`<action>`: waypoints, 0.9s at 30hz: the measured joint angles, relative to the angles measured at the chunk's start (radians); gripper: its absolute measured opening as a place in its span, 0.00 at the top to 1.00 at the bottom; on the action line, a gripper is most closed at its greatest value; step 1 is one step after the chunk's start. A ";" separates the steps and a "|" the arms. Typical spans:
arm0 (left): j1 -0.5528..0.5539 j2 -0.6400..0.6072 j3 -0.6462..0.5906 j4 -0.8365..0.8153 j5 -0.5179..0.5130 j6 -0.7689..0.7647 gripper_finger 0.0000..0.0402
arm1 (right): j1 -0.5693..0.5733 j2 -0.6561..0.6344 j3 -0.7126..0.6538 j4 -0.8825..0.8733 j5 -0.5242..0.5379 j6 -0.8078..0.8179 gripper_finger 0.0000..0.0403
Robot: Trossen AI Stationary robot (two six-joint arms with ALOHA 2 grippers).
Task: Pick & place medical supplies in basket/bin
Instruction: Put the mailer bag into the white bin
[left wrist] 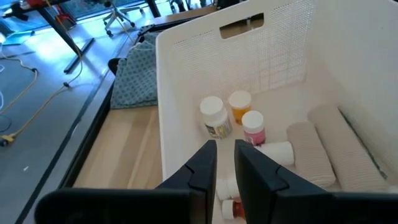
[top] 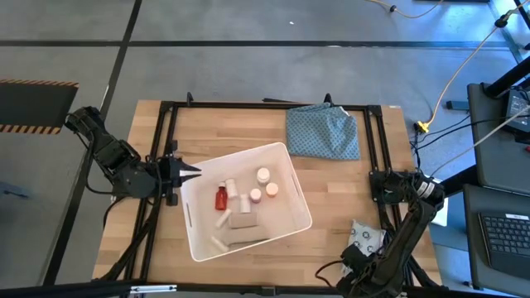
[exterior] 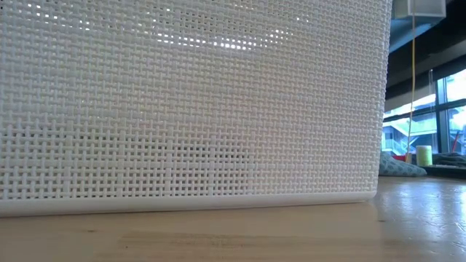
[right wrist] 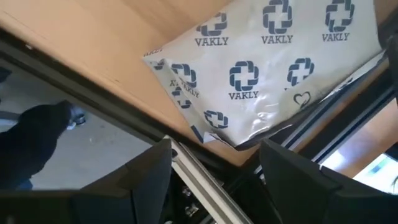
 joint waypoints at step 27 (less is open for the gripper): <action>0.000 0.000 0.000 0.000 -0.098 -0.007 0.89 | -0.029 0.004 -0.022 -0.077 -0.034 0.323 0.17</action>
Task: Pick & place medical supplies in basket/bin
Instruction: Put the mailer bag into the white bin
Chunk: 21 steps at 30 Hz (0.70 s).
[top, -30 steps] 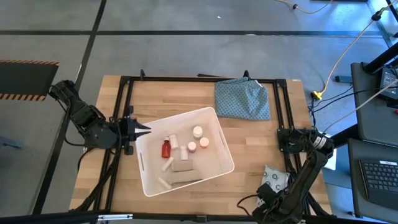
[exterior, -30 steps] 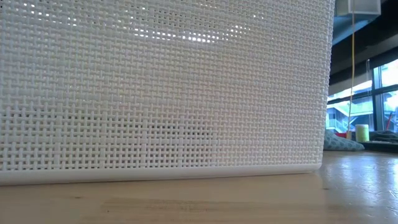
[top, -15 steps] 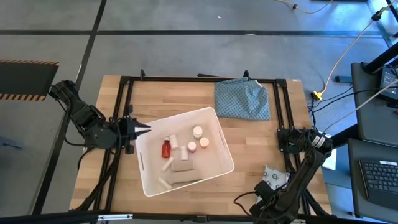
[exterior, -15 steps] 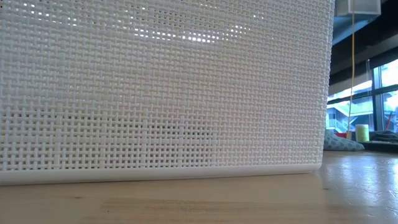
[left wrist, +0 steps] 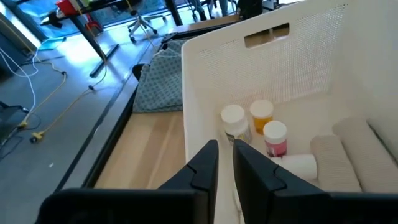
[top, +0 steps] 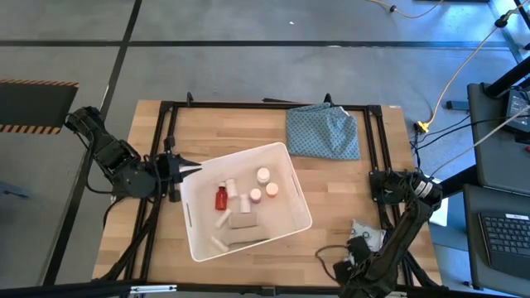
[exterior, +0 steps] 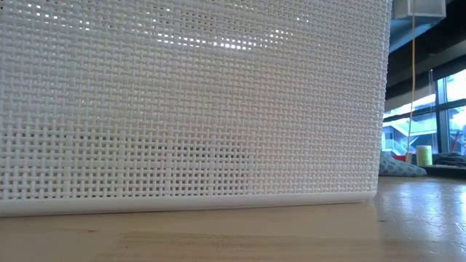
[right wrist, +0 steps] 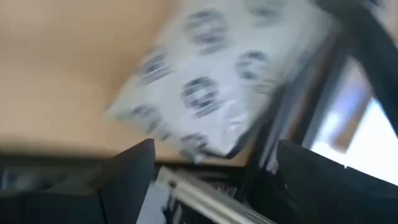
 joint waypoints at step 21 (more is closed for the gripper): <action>0.000 0.000 0.000 0.000 0.001 -0.019 0.90 | 0.008 -0.008 -0.309 0.303 0.019 0.127 0.18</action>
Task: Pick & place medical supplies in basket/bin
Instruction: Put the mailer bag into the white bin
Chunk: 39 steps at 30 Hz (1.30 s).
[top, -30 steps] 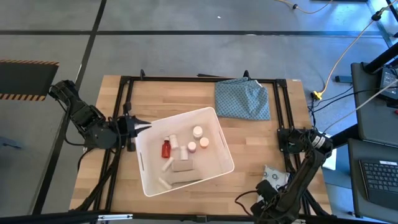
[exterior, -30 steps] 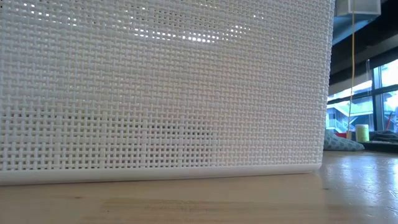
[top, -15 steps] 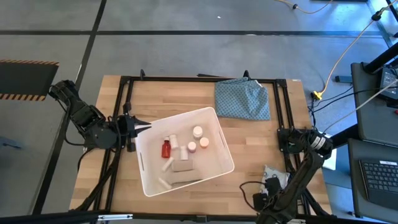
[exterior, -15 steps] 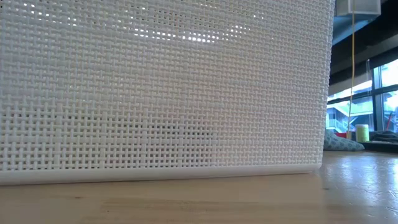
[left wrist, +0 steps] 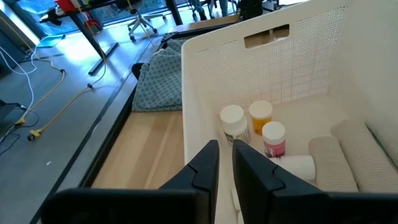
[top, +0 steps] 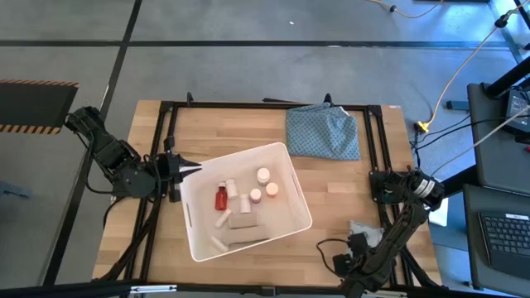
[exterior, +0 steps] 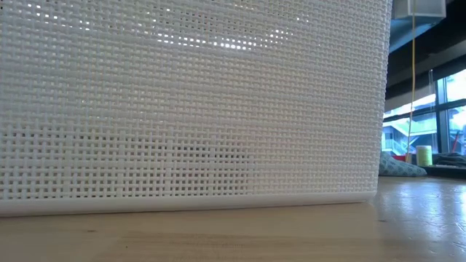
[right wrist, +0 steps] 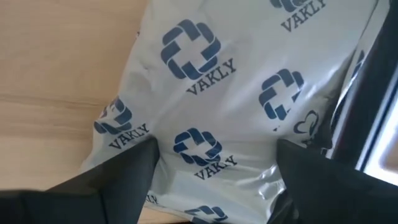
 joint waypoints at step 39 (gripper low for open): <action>0.000 0.000 0.000 0.000 0.000 -0.001 0.90 | -0.218 0.013 0.041 -0.027 0.500 -0.473 0.18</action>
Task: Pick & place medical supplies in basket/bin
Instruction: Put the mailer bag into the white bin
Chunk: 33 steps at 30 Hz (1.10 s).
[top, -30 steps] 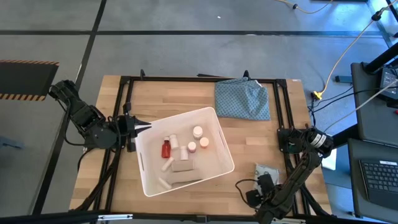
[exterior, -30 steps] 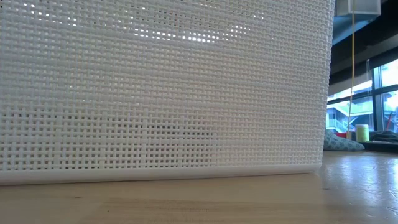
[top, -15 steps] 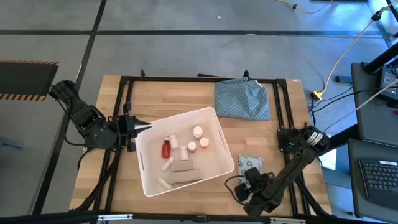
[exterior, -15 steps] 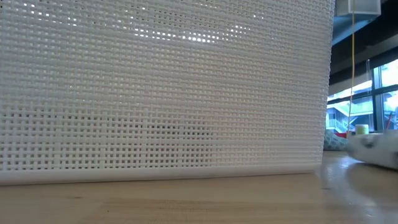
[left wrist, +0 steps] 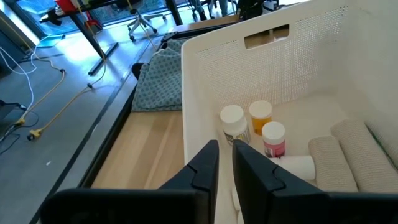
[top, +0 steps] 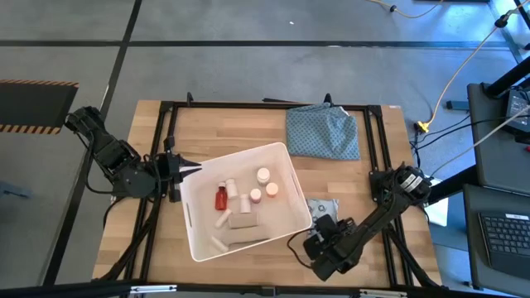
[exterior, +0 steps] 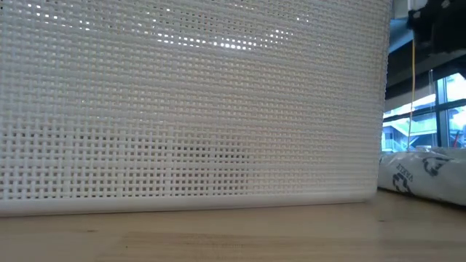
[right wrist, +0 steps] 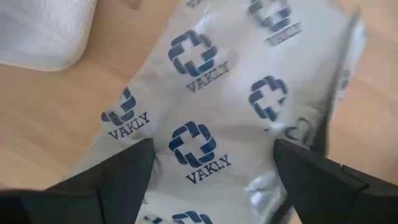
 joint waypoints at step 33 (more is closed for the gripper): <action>0.000 0.000 0.000 0.000 0.030 0.025 0.90 | 0.326 -0.404 -0.179 -0.101 0.208 0.442 0.18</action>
